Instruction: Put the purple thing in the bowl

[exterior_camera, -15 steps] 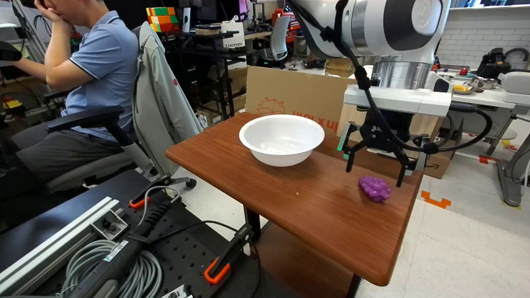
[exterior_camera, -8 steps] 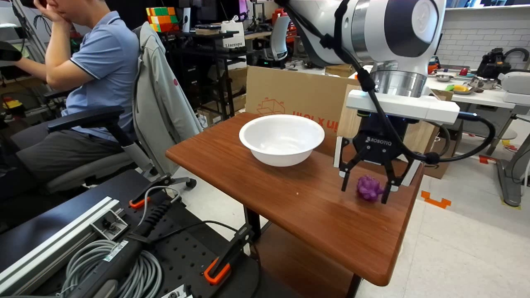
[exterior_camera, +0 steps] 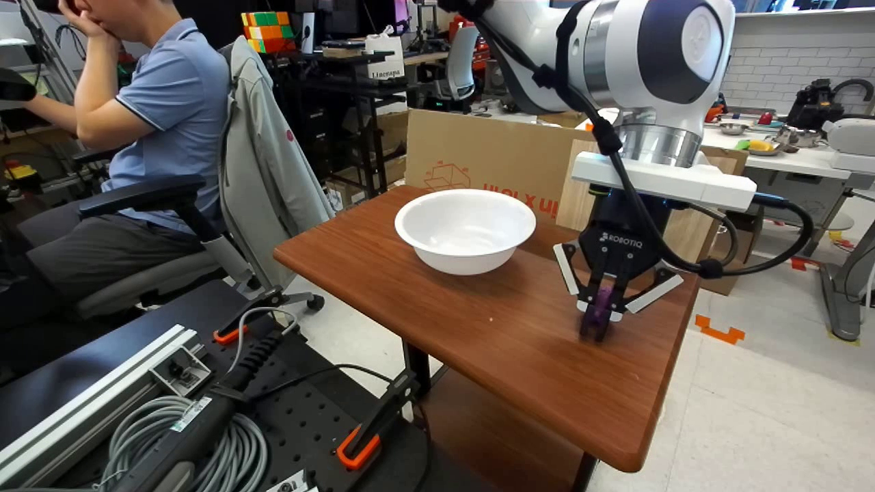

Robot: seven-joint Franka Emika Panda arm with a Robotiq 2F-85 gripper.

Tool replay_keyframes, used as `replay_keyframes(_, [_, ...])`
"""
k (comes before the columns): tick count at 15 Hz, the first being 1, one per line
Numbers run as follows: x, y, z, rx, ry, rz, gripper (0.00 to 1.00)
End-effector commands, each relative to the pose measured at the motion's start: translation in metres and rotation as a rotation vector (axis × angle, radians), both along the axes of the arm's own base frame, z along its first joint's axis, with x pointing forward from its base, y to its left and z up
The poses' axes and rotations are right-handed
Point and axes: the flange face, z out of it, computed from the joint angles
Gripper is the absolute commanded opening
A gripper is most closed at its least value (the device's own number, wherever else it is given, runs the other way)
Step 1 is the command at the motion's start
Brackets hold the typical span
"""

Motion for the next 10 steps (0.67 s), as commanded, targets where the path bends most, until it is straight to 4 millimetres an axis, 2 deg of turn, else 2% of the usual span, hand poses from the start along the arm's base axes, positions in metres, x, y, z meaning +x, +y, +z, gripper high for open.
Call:
replay_keyframes(1, [0.006,-0.005,0.009,0.001,0.005,0.014,0.01])
replay_keyframes(3, [0.005,-0.001,0.019,-0.011,-0.018,0.023,0.07])
replay_keyframes(4, [0.003,0.002,0.026,-0.010,-0.039,0.031,0.36])
replay_keyframes(5, [0.001,0.004,0.034,0.000,-0.059,0.035,0.04])
replay_keyframes(6, [-0.001,0.005,0.042,-0.003,-0.080,0.040,0.06])
replay_keyframes(8, [-0.006,0.009,0.061,-0.002,-0.133,0.055,0.00])
replay_keyframes(10, [-0.014,0.015,0.081,-0.004,-0.191,0.080,0.02])
